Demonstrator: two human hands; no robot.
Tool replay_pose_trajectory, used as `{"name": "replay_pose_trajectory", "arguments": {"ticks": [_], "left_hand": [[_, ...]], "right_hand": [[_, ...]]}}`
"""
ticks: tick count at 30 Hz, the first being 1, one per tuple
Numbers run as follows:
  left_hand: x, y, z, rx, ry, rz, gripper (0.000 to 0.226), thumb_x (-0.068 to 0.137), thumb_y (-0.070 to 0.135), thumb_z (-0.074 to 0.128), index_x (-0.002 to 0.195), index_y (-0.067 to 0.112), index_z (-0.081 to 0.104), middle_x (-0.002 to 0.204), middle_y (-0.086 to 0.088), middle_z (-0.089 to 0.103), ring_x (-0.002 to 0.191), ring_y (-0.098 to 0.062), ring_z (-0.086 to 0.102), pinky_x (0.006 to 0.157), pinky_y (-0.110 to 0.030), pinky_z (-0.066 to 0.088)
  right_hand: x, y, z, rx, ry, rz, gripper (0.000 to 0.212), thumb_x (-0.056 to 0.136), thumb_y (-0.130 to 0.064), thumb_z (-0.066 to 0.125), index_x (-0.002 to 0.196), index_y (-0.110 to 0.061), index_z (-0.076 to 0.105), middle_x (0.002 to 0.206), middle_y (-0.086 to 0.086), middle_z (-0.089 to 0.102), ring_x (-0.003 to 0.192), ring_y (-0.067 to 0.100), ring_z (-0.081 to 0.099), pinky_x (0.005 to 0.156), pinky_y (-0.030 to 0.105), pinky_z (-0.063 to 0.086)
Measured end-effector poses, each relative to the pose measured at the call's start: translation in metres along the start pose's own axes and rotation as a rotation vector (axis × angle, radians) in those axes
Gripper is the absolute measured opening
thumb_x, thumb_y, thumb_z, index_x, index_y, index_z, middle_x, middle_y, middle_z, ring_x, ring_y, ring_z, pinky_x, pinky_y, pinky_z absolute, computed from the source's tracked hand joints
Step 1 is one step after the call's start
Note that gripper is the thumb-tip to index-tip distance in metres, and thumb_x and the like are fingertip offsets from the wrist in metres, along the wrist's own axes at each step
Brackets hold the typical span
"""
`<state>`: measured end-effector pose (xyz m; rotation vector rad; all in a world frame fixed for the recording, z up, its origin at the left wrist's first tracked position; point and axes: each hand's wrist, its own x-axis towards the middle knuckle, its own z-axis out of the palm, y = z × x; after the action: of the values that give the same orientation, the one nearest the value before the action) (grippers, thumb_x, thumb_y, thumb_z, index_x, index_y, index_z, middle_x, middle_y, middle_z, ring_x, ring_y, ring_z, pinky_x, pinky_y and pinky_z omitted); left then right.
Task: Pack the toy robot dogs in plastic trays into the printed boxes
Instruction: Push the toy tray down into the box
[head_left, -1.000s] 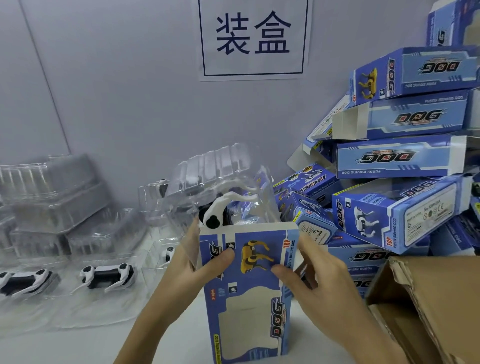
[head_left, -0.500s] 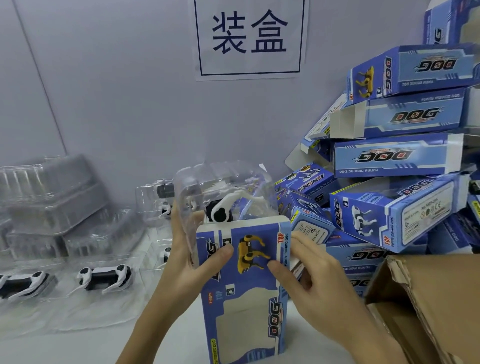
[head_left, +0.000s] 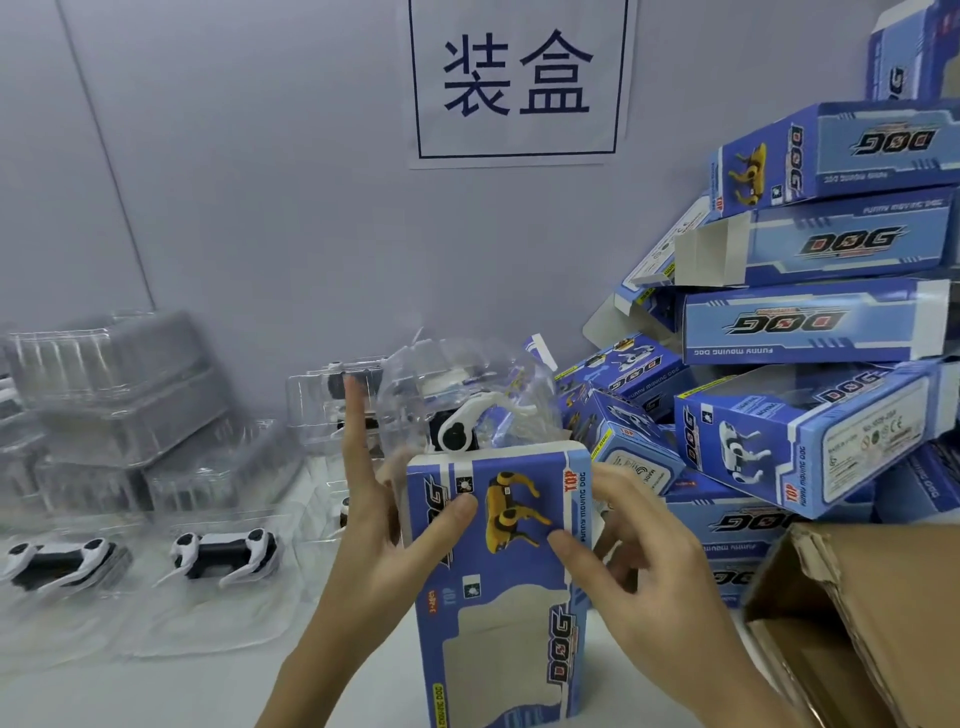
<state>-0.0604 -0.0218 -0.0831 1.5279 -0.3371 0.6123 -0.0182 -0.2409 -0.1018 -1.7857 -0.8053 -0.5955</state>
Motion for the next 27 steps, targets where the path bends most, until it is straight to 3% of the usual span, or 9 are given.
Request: {"name": "replay_pose_trajectory", "arguments": {"ticks": [2, 6, 8, 10, 12, 15, 19, 23, 27], "left_hand": [[0.001, 0.003, 0.002, 0.048, -0.047, 0.081, 0.101, 0.092, 0.029, 0.073, 0.155, 0.067, 0.004, 0.132, 0.034, 0.063, 0.102, -0.031, 0.078, 0.075, -0.046, 0.066], [0.007, 0.006, 0.003, 0.008, 0.005, 0.073, 0.080, 0.099, 0.038, 0.062, 0.157, 0.061, 0.013, 0.132, 0.044, 0.057, 0.114, -0.022, 0.074, 0.080, -0.043, 0.066], [0.013, 0.014, 0.004, -0.071, 0.130, -0.043, 0.062, 0.090, 0.059, 0.059, 0.147, 0.063, 0.035, 0.136, 0.015, 0.066, 0.107, -0.036, 0.075, 0.083, -0.058, 0.063], [0.016, 0.019, 0.006, -0.128, 0.188, -0.043, 0.061, 0.082, 0.057, 0.070, 0.138, 0.052, 0.047, 0.117, -0.015, 0.069, 0.089, -0.045, 0.072, 0.077, -0.060, 0.061], [0.020, 0.023, 0.009, -0.118, 0.218, -0.002, 0.061, 0.077, 0.046, 0.079, 0.130, 0.045, 0.051, 0.103, -0.009, 0.070, 0.084, -0.040, 0.070, 0.072, -0.054, 0.062], [0.023, 0.025, 0.012, -0.102, 0.230, -0.012, 0.060, 0.074, 0.044, 0.079, 0.128, 0.043, 0.053, 0.099, -0.002, 0.069, 0.088, -0.039, 0.067, 0.076, -0.059, 0.059], [0.020, 0.020, 0.009, -0.071, 0.200, 0.006, 0.055, 0.081, 0.051, 0.073, 0.129, 0.039, 0.050, 0.093, 0.002, 0.063, 0.085, -0.041, 0.061, 0.080, -0.066, 0.055], [0.010, 0.006, 0.004, -0.041, 0.132, 0.070, 0.051, 0.086, 0.068, 0.070, 0.123, 0.041, 0.050, 0.105, -0.007, 0.063, 0.080, -0.035, 0.070, 0.064, -0.038, 0.063], [-0.005, -0.018, 0.001, 0.099, 0.103, 0.129, 0.033, 0.091, 0.055, 0.070, 0.118, 0.046, 0.053, 0.111, 0.002, 0.071, 0.096, -0.022, 0.074, 0.072, -0.038, 0.064]], "right_hand": [[0.000, -0.001, 0.000, -0.016, -0.005, -0.002, 0.032, 0.097, -0.051, 0.062, 0.128, -0.042, 0.060, 0.102, -0.018, 0.064, 0.062, 0.010, 0.060, 0.057, 0.009, 0.041], [-0.002, 0.001, 0.002, -0.030, -0.017, 0.031, 0.040, 0.097, -0.055, 0.059, 0.136, -0.046, 0.055, 0.103, -0.026, 0.060, 0.063, 0.009, 0.061, 0.055, 0.012, 0.046], [-0.003, 0.002, 0.003, -0.028, -0.025, 0.047, 0.051, 0.094, -0.063, 0.061, 0.141, -0.047, 0.050, 0.104, -0.027, 0.064, 0.061, 0.008, 0.062, 0.052, 0.015, 0.048], [-0.005, 0.001, 0.003, 0.015, -0.015, 0.056, 0.061, 0.088, -0.071, 0.063, 0.142, -0.051, 0.043, 0.110, -0.022, 0.070, 0.052, 0.010, 0.060, 0.050, 0.020, 0.051], [-0.006, 0.001, 0.002, 0.029, 0.014, 0.054, 0.059, 0.085, -0.075, 0.064, 0.136, -0.056, 0.042, 0.094, -0.005, 0.074, 0.047, 0.012, 0.057, 0.049, 0.028, 0.053], [-0.007, -0.002, 0.002, 0.055, 0.019, 0.056, 0.056, 0.086, -0.072, 0.065, 0.134, -0.053, 0.044, 0.065, -0.008, 0.065, 0.049, 0.009, 0.057, 0.049, 0.020, 0.050], [-0.008, -0.006, 0.004, 0.098, 0.021, 0.039, 0.053, 0.089, -0.055, 0.071, 0.135, -0.048, 0.045, 0.090, -0.028, 0.068, 0.051, 0.011, 0.060, 0.049, 0.014, 0.047], [-0.011, 0.000, 0.009, 0.163, 0.055, 0.065, 0.063, 0.086, -0.062, 0.073, 0.139, -0.049, 0.042, 0.100, -0.007, 0.074, 0.051, 0.018, 0.061, 0.047, 0.028, 0.051], [-0.007, 0.000, 0.008, 0.140, 0.076, 0.066, 0.082, 0.087, -0.062, 0.072, 0.156, -0.045, 0.031, 0.132, -0.011, 0.060, 0.054, 0.017, 0.062, 0.049, 0.018, 0.047]]}}
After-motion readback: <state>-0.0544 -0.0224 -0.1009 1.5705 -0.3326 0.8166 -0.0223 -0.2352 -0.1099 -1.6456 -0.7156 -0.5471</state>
